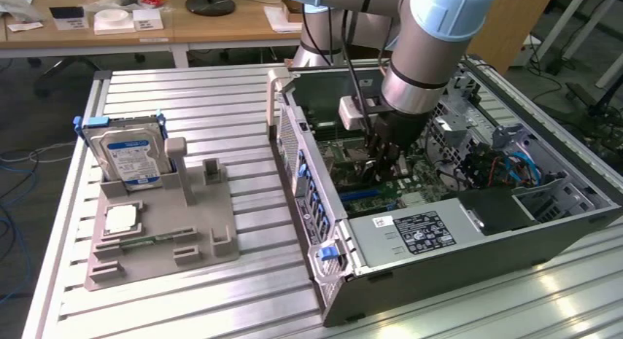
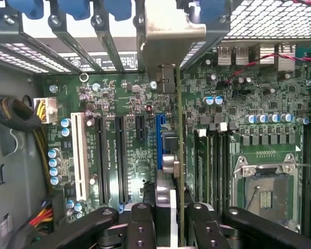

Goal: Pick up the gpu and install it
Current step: 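Insert the gpu into the slot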

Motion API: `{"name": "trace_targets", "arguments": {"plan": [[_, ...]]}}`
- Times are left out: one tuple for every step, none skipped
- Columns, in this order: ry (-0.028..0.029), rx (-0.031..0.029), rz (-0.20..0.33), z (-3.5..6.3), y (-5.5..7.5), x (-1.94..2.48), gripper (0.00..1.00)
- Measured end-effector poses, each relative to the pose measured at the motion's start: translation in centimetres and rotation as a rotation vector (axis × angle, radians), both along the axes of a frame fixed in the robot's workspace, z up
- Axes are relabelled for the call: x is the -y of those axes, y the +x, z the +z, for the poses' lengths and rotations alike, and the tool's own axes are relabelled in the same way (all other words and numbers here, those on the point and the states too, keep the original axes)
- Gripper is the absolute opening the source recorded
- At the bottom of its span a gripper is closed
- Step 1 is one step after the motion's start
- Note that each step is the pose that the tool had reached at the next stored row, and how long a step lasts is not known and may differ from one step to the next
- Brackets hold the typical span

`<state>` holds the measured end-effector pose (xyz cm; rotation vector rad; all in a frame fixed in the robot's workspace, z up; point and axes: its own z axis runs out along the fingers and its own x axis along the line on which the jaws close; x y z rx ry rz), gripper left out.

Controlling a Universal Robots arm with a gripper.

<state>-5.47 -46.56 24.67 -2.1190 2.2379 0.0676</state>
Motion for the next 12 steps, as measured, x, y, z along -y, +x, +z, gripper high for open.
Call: {"name": "trace_targets", "arguments": {"plan": [[0.0000, 0.0000, 0.000, -0.10, -0.1, 0.00, 0.28], [0.0000, -0.0001, 0.000, -0.19, -0.2, 0.00, 0.28], [0.0001, 0.0000, 0.000, -0.28, -0.3, 0.00, 0.28], [0.0001, -0.0001, 0.000, -0.37, -0.4, 0.00, 0.28], [0.0001, 0.0000, 0.000, -0.48, -0.4, 0.00, 0.28], [0.0002, 0.0000, 0.000, -0.59, -0.4, 0.00, 0.28], [0.0003, 0.0000, 0.000, -0.72, -0.5, 0.00, 0.28], [0.0004, 0.0000, 0.000, -0.82, -0.5, 0.00, 0.28], [0.0004, 0.0000, 0.000, -0.91, -0.6, 0.00, 0.28], [0.0004, 0.0000, 0.000, -0.98, -0.7, 0.00, 0.28], [0.0005, 0.0000, 0.000, -1.05, -0.8, 0.00, 0.28], [0.0005, 0.0000, 0.000, -1.13, -0.8, 0.00, 0.28]]}}
